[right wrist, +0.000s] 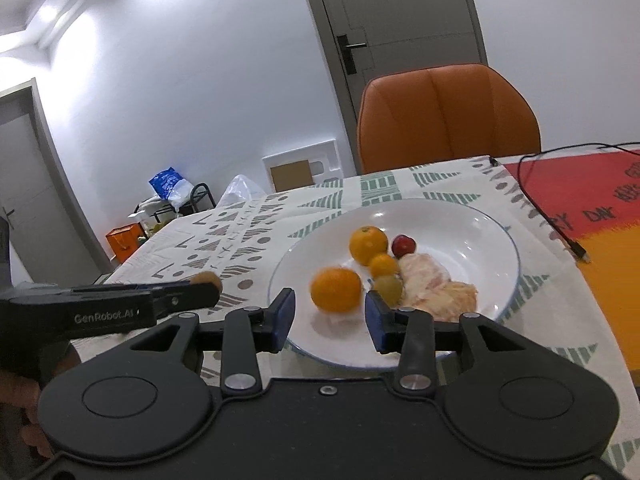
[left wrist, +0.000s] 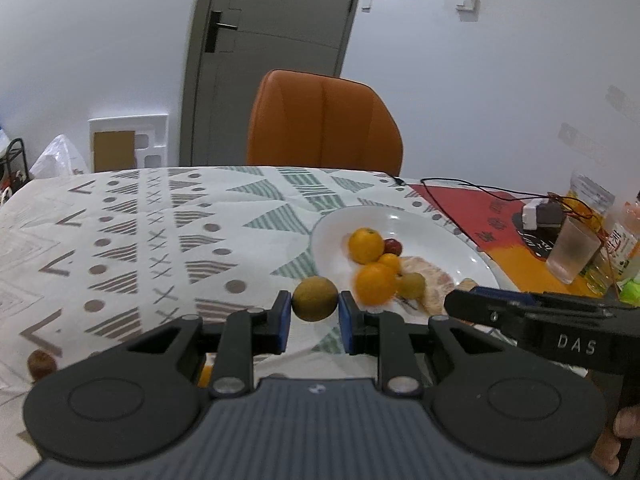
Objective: Organize fruits
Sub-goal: 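Open the left tool over the plate while the right tool releases the orange, then move both open tools back toward the last fruits on the table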
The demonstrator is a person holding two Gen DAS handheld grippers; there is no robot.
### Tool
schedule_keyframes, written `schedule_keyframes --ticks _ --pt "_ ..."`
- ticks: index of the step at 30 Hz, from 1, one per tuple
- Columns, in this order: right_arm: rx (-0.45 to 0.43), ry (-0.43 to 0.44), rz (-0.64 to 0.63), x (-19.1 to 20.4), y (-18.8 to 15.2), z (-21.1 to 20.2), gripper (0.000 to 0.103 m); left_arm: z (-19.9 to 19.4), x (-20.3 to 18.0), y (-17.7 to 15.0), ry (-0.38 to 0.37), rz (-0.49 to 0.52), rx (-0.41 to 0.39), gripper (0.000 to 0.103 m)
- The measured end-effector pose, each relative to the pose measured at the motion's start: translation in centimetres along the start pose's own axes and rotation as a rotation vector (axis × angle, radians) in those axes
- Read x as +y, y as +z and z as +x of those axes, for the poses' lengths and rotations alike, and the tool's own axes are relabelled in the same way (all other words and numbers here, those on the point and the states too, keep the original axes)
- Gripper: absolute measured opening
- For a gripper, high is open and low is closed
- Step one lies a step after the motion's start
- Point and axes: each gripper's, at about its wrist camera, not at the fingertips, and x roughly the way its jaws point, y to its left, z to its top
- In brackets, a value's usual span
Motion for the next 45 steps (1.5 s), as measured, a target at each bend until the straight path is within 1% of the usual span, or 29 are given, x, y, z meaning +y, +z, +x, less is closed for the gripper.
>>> schedule_keyframes --ticks 19,20,25,28,31,33,36,37,39,42,44,45 --pt "0.003 -0.018 0.014 -1.6 -0.4 -1.5 0.041 1.9 -4.4 1.6 -0.065 0.063 0.000 0.024" --pt "0.003 -0.020 0.015 -1.7 -0.5 -1.5 0.042 1.9 -4.5 1.6 -0.059 0.062 -0.004 0.027" --pt "0.009 -0.018 0.015 -1.6 -0.5 -1.4 0.045 1.5 -3.7 1.4 -0.034 0.047 0.008 0.028" --pt "0.008 -0.011 0.007 -1.2 -0.6 -1.2 0.048 1.2 -2.7 1.2 -0.009 0.025 0.016 0.034" --pt "0.009 -0.006 -0.002 -0.7 -0.7 -0.9 0.052 0.6 -1.8 1.0 0.020 0.011 0.017 0.044" --pt "0.009 -0.001 -0.007 -0.4 -0.7 -0.8 0.054 0.2 -1.2 0.8 0.038 0.005 0.013 0.055" --pt "0.012 0.006 -0.014 0.3 -0.8 -0.6 0.056 -0.4 -0.2 0.7 0.069 -0.008 0.007 0.064" --pt "0.012 0.009 -0.016 0.5 -0.8 -0.5 0.059 -0.7 0.2 0.6 0.077 -0.014 0.006 0.066" --pt "0.008 0.015 -0.021 0.9 -0.8 -0.4 0.062 -1.0 0.8 0.6 0.092 -0.026 0.004 0.074" --pt "0.008 0.024 -0.032 1.5 -0.8 -0.2 0.066 -1.4 1.7 0.5 0.120 -0.040 0.003 0.078" --pt "0.009 0.031 -0.036 1.8 -0.8 0.0 0.076 -1.6 2.2 0.5 0.135 -0.046 0.008 0.081" --pt "0.007 0.034 -0.037 2.0 -0.8 0.0 0.078 -1.7 2.4 0.3 0.144 -0.048 0.011 0.084"
